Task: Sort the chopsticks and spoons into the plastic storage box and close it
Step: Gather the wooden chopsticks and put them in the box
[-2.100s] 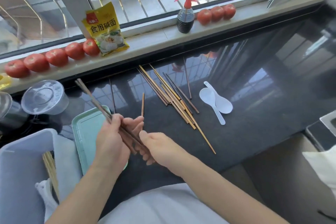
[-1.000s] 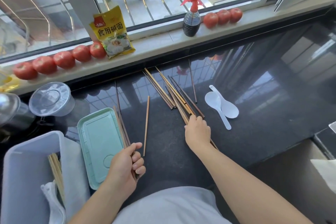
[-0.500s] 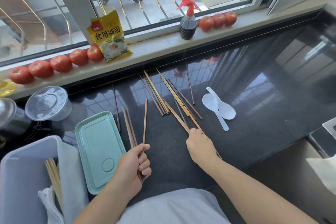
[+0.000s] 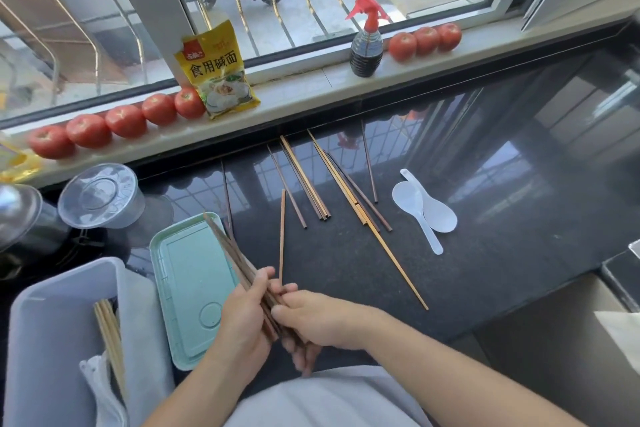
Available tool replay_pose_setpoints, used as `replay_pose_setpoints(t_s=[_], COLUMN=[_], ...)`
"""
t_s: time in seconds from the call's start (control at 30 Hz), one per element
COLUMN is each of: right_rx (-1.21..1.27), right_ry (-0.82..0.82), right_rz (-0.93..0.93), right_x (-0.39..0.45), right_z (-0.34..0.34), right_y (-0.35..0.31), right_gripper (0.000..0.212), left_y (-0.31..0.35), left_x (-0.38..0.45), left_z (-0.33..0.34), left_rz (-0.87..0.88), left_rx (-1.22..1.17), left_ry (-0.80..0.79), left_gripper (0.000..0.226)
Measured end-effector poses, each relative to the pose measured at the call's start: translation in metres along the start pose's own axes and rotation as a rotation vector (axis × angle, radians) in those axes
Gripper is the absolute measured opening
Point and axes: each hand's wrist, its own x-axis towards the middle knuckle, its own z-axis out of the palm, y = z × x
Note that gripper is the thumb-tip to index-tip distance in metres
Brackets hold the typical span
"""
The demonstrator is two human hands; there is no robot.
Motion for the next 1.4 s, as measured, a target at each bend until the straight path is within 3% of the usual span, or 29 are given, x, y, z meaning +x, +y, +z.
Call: replay_pose_setpoints(t_s=[0.07,0.17,0.23,0.37,0.5,0.6,0.7,0.8,0.9,1.0,1.13,1.27,1.4], right_rx=[-0.325,-0.673,-0.877,-1.130,-1.317,-1.155,-0.959,-0.929,-0.514,-0.223,-0.230,-0.399,-0.562], right_ry=[0.084,0.740,1.015,0.974,1.041,1.048,1.065,1.020,0.937,0.887,0.648,0.715,0.724], right_rz=[0.066,-0.005,-0.037,0.070,0.112,0.257,0.334,0.213,0.137,-0.047,-0.301,-0.275,-0.349], right_x=[0.009,0.050,0.082,0.121,0.130,0.135,0.128,0.101,0.069,0.042,0.021,0.012,0.009], right_z=[-0.019,-0.072,-0.103,-0.114,-0.118,-0.120,-0.113,-0.095,-0.074,-0.040,0.018,0.020,0.019], right_y=[-0.011,-0.030,-0.035,-0.030,-0.033,-0.046,-0.032,-0.002,0.015,0.023,0.015,0.000,-0.013], right_gripper=[0.047,0.039,0.040,0.070,0.075,0.063,0.067,0.069,0.025,0.037,0.052,0.038,0.042], left_y=[0.006,0.025,0.036,0.038,0.036,0.035,0.032,0.024,0.020,0.019,0.017,0.021,0.025], left_x=[0.004,0.012,0.010,-0.006,-0.017,-0.019,-0.014,-0.006,-0.006,-0.001,0.007,0.009,0.012], left_z=[-0.007,-0.023,-0.034,-0.047,-0.050,-0.050,-0.049,-0.045,-0.035,-0.019,0.011,0.030,0.028], left_rz=[0.050,0.079,0.057,-0.006,-0.029,-0.046,-0.067,-0.108,-0.113,-0.133,-0.097,-0.054,-0.049], left_rx=[-0.057,-0.162,-0.162,-0.140,-0.029,0.052,0.055,-0.020,-0.046,-0.078,-0.129,-0.209,-0.142], left_ry=[0.097,0.196,0.230,0.221,0.181,0.164,0.164,0.145,0.114,0.082,0.018,-0.009,0.003], left_gripper=[0.014,0.019,0.019,0.018,0.019,0.019,0.010,0.008,0.012,0.022,0.030,0.032,0.027])
